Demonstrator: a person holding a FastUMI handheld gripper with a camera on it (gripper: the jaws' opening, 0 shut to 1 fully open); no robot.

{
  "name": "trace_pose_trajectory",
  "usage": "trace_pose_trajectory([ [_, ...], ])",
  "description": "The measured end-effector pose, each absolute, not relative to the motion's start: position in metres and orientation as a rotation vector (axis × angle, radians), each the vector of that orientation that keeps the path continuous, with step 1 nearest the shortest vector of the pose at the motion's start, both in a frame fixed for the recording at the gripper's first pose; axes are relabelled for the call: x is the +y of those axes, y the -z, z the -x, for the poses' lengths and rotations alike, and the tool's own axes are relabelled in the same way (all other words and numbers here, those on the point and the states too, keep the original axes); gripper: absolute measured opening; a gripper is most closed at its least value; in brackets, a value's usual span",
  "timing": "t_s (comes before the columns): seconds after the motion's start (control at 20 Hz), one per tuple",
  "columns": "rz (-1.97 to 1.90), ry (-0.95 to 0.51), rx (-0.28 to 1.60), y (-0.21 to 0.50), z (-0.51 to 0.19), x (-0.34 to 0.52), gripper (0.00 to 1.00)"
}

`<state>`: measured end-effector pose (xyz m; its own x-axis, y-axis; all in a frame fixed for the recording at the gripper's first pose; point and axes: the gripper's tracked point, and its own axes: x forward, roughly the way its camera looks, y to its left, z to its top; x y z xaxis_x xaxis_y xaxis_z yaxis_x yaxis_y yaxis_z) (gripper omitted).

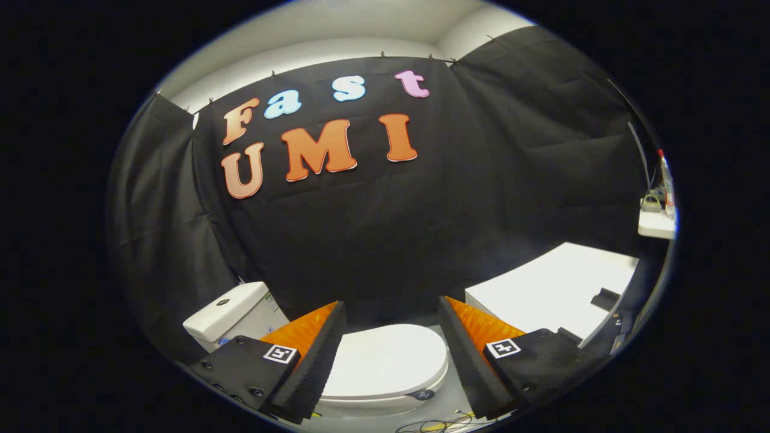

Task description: Open the toilet lid.

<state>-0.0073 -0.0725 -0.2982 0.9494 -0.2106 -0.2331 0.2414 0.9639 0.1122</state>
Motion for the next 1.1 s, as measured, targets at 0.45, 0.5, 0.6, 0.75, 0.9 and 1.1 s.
trace_pose_trajectory([
  [0.45, -0.397, 0.350, 0.458, 0.480, 0.026, -0.098, 0.99],
  [0.5, -0.433, 0.360, 0.494, 0.499, 0.032, -0.098, 0.99],
  [0.6, -0.505, 0.387, 0.563, 0.530, 0.043, -0.100, 0.99],
  [0.75, -0.619, 0.431, 0.626, 0.579, 0.053, -0.099, 0.99],
  [0.9, -0.751, 0.487, 0.668, 0.622, 0.062, -0.103, 0.99],
  [1.1, -0.854, 0.539, 0.700, 0.670, 0.069, -0.111, 0.98],
])
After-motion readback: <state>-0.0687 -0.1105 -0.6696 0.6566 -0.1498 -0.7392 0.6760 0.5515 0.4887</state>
